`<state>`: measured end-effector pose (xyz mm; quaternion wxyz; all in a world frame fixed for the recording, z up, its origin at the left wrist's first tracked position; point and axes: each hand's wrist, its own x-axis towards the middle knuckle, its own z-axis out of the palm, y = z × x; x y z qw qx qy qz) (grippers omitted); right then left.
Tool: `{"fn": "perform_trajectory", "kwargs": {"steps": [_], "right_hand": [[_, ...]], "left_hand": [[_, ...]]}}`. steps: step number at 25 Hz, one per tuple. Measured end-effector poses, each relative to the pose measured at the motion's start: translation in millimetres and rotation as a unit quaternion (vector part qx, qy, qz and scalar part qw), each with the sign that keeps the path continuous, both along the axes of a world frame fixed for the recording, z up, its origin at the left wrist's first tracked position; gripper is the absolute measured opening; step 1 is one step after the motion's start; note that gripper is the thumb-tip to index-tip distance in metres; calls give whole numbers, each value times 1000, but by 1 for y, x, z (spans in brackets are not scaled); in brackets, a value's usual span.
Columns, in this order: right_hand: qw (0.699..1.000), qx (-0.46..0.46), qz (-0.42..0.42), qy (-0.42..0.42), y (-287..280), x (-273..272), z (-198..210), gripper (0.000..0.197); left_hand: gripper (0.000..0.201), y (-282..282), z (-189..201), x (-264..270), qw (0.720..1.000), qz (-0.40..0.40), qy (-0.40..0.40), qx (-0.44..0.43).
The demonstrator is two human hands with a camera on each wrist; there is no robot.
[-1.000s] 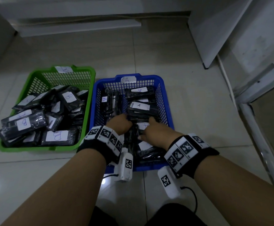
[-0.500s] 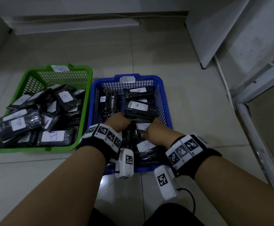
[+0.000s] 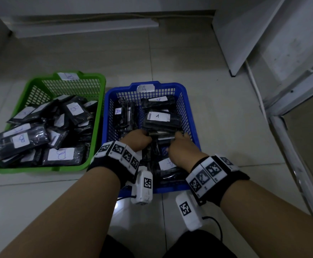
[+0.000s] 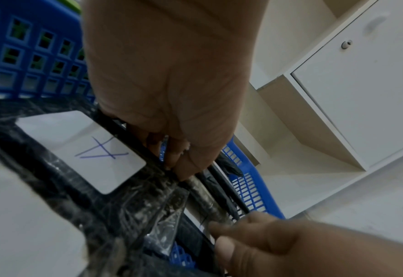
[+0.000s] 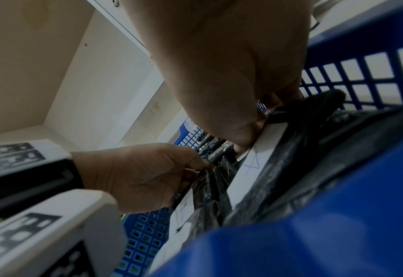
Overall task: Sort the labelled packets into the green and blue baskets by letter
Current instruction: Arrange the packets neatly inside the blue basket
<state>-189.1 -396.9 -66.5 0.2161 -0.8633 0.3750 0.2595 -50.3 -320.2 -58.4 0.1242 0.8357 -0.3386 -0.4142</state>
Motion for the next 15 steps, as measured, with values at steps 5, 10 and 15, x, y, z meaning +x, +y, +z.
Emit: {"fn": "perform_trajectory", "kwargs": {"steps": [5,10,15], "right_hand": [[999,24,45,3,-5,9,0,32],[998,34,51,-15,-4,6,7,39],[999,31,19,-36,-5,10,8,39]], "left_hand": [[39,1,-2,1,1000,1,16,-2],[48,3,-12,7,996,55,56,-42],[93,4,-20,9,973,147,126,-127]]}}
